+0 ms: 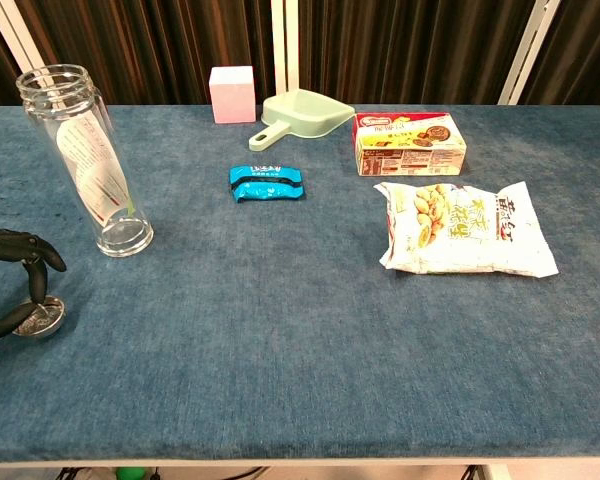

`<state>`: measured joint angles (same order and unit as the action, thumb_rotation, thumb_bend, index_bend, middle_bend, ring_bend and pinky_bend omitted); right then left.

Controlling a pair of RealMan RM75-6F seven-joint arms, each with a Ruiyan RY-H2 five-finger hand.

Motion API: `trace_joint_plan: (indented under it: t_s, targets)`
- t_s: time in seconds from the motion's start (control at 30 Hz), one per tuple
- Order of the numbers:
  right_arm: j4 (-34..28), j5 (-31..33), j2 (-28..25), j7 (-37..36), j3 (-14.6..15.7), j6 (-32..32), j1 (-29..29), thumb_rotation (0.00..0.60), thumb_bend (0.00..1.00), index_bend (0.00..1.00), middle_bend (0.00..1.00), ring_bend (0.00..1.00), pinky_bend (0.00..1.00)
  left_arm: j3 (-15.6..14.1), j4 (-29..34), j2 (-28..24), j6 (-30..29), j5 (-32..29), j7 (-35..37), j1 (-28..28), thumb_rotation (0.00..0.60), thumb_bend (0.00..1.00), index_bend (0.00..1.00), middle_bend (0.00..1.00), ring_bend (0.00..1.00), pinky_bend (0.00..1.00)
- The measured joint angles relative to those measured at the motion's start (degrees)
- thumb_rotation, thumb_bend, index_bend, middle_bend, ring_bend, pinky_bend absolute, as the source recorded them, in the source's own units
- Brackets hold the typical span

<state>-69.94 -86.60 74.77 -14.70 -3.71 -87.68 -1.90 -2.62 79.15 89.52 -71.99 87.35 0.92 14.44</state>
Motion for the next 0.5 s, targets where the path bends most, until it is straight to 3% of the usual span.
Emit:
trace_joint_plan:
  t_s: [0.5]
  targets:
    - [0.21,-0.05,0.01,-0.37,-0.17,-0.32,0.03,0.600,0.31,0.00,0.00,0.00,0.00,1.77,2.25,-3.03,-3.49,0.28,-0.12,-0.40,0.600,0.41,0.58,0.30,0.21,0.20]
